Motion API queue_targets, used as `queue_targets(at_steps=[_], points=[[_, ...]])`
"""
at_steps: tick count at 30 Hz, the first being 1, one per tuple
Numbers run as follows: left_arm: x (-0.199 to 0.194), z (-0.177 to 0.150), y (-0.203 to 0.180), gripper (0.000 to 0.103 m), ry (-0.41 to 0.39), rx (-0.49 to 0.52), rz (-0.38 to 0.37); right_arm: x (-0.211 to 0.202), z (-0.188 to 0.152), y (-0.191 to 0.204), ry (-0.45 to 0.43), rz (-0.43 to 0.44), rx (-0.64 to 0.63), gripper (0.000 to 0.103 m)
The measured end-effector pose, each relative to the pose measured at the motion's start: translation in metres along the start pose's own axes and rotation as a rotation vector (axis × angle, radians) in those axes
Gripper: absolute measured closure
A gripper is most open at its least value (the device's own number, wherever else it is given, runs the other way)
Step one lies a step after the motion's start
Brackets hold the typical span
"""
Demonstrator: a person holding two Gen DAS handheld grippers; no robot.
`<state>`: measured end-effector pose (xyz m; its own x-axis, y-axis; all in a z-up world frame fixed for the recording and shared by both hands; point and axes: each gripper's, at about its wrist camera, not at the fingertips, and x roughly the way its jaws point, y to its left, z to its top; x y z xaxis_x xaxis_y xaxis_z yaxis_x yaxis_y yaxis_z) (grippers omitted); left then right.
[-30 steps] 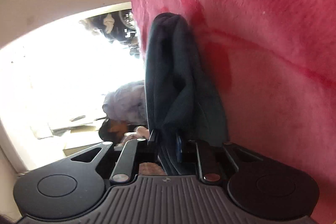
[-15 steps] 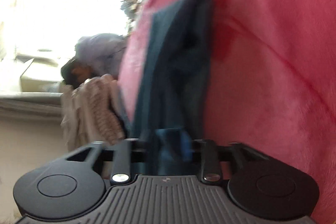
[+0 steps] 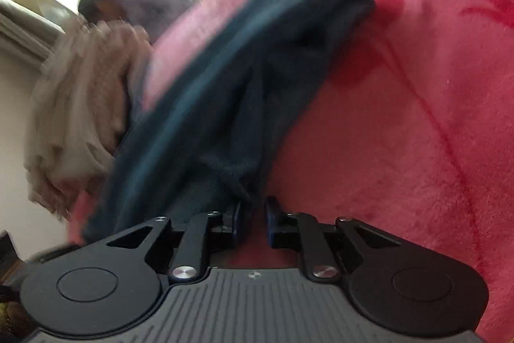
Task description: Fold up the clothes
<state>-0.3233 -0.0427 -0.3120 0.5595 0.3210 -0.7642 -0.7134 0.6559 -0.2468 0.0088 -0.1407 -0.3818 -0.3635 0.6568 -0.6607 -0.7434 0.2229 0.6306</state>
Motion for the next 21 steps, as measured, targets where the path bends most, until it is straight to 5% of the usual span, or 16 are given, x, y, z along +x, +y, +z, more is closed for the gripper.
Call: queue_targets(at_steps=[5, 8, 13, 21], points=[[-0.029, -0.001, -0.01, 0.048, -0.014, 0.001, 0.076, -0.035, 0.024, 0.05, -0.172, 0.122, -0.121, 0.081], [-0.052, -0.005, -0.006, 0.047, -0.02, -0.052, 0.105, -0.034, 0.034, 0.092, -0.225, 0.136, -0.29, 0.063], [-0.057, -0.017, 0.032, 0.044, 0.017, -0.393, 0.03, -0.006, 0.036, 0.131, -0.168, 0.15, -0.477, 0.061], [-0.036, -0.035, 0.086, 0.032, 0.012, -0.835, -0.132, 0.023, 0.013, 0.13, -0.051, 0.156, -0.496, 0.061]])
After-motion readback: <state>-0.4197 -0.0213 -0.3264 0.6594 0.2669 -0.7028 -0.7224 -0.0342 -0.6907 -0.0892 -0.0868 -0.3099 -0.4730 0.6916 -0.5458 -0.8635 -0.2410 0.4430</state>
